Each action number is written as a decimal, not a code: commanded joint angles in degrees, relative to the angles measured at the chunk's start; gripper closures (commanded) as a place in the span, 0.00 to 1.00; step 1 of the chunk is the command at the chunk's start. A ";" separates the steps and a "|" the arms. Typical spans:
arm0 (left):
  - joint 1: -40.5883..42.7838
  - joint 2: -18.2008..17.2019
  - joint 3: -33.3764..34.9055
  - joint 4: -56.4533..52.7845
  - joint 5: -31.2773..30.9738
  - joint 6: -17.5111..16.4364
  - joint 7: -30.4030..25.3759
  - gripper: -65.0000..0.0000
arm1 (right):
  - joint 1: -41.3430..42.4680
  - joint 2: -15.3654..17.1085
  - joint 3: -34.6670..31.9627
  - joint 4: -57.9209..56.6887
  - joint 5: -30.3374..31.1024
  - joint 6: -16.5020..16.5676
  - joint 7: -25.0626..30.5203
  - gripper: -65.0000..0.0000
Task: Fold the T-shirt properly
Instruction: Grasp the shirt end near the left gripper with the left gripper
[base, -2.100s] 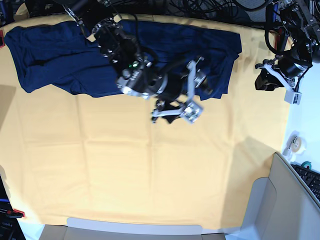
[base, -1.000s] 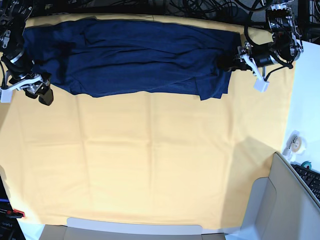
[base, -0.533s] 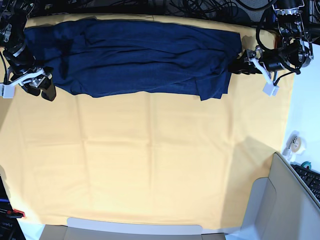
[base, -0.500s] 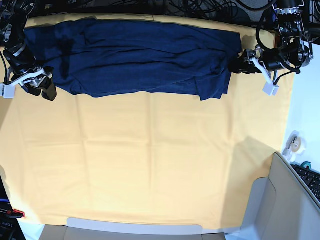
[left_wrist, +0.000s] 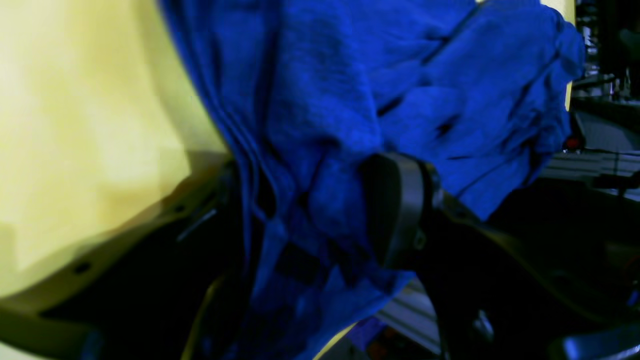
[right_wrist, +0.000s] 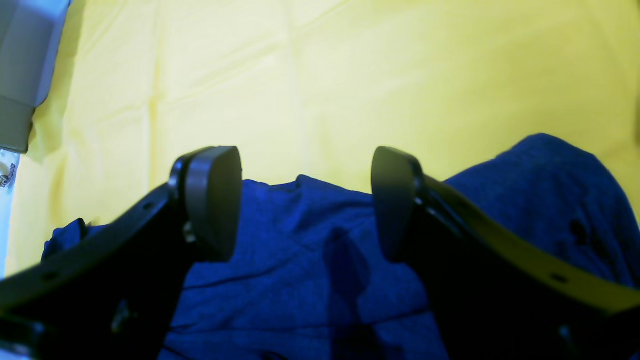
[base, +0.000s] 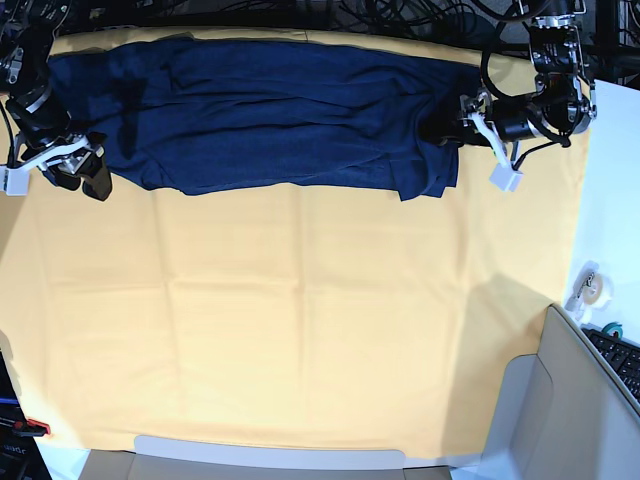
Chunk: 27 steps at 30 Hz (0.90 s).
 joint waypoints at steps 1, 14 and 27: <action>-0.21 -0.25 -0.06 0.72 -0.08 0.02 0.88 0.48 | 0.13 0.82 0.41 0.81 0.80 0.57 1.32 0.38; -0.56 -0.16 -0.15 0.89 -0.43 -0.51 0.00 1.00 | 0.66 0.82 0.49 -2.18 0.80 0.57 1.32 0.38; -1.00 5.20 7.59 13.29 -0.43 -10.79 -1.15 1.00 | 0.13 2.58 12.36 -17.56 0.80 0.75 1.15 0.38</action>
